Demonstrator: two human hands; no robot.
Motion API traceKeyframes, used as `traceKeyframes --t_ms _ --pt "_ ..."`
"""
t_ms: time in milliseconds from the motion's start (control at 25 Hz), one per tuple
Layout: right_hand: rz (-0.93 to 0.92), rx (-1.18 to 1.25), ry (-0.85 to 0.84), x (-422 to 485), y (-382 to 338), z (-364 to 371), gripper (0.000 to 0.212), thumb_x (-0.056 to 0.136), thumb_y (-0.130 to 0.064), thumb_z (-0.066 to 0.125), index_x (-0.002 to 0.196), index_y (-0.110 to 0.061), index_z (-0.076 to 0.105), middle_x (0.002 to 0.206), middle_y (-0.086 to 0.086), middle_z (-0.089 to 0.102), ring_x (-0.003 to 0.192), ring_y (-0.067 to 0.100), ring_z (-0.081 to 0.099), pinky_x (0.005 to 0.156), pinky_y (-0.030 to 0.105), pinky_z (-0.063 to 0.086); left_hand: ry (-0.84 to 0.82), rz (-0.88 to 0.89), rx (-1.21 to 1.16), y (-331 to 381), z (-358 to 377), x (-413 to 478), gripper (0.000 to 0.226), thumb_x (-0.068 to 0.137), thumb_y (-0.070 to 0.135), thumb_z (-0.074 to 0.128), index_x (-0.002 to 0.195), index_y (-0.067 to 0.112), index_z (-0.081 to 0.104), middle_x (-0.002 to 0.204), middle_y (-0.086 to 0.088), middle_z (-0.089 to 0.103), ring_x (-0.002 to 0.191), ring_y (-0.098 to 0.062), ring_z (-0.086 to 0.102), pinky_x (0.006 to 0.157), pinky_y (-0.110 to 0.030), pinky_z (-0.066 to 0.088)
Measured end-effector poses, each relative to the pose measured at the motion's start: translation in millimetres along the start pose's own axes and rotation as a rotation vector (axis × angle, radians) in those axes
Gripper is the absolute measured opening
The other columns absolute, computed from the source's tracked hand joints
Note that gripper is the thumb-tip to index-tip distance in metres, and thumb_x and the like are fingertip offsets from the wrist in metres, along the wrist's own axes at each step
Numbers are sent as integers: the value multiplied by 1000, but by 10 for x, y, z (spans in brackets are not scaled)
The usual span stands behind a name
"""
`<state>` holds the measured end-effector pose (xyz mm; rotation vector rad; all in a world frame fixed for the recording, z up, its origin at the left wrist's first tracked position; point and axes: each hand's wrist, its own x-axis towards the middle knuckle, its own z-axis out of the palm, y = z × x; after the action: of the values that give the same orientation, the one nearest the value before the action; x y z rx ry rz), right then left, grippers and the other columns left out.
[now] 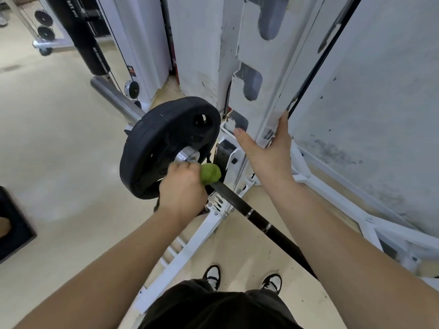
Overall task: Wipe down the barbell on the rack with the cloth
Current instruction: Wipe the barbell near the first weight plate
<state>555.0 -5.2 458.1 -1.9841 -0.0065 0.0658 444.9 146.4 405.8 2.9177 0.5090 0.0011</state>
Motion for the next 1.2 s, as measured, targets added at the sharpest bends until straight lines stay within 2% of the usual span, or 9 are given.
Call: traceKeyframes --t_ms 200,360,440,560,680,800,880,1040,1200 --pt "32 1 -102 -225 160 -25 91 77 -71 72 150 -28 40 146 -11 52 136 9 48 112 44 46 -56 321 71 4 16 -134 28 65 7 64 92 15 66 90 -2 65 93 -29 56 60 -35 48" --pt "41 -49 -88 -212 141 -60 96 72 -78 70 150 -30 41 145 -13 54 137 10 49 110 47 47 -77 16 22 144 -118 54 30 74 11 58 103 14 61 106 -5 63 110 -31 53 67 -37 51" --pt "31 -86 -78 -173 117 -86 95 72 -80 67 148 -28 44 140 -13 59 132 9 53 108 44 49 -133 182 128 486 -33 -245 35 71 10 62 105 12 61 104 -9 63 106 -32 54 73 -39 49" --pt "66 -123 -157 -235 119 -225 82 79 -76 66 143 -26 54 133 -17 62 120 7 59 101 32 50 -45 378 53 508 45 -480 34 60 7 67 94 13 67 88 -6 64 89 -30 58 62 -37 49" --pt "169 -219 -303 -445 344 -351 57 92 -52 67 138 -20 61 125 -9 65 113 11 63 89 23 45 145 87 -181 243 -84 -274 44 66 5 64 108 19 68 99 0 67 97 -31 57 58 -37 52" --pt "204 -646 -532 -688 675 -341 33 86 -48 69 109 -25 70 104 -4 71 97 22 69 78 30 53 251 -49 -107 156 -59 -83 47 65 8 67 111 15 69 98 -6 67 92 -35 56 56 -38 48" --pt "181 -806 -553 -778 771 -309 22 84 -47 66 88 -26 66 83 -5 67 81 24 67 67 30 52 155 99 0 232 100 -147 42 58 7 65 100 11 70 92 -8 64 90 -34 55 62 -38 43" --pt "103 -985 -519 -705 718 -232 19 82 -42 63 81 -23 65 73 -6 60 72 24 62 57 25 41 70 496 110 20 180 -234 40 61 7 70 99 19 72 94 -2 64 92 -30 54 62 -38 47" --pt "53 -1032 -527 -655 727 -201 21 80 -40 61 73 -21 58 71 -5 56 73 23 59 58 26 38 104 -142 -67 -90 -20 146 34 73 10 63 107 13 67 96 -9 67 98 -36 57 60 -39 47"
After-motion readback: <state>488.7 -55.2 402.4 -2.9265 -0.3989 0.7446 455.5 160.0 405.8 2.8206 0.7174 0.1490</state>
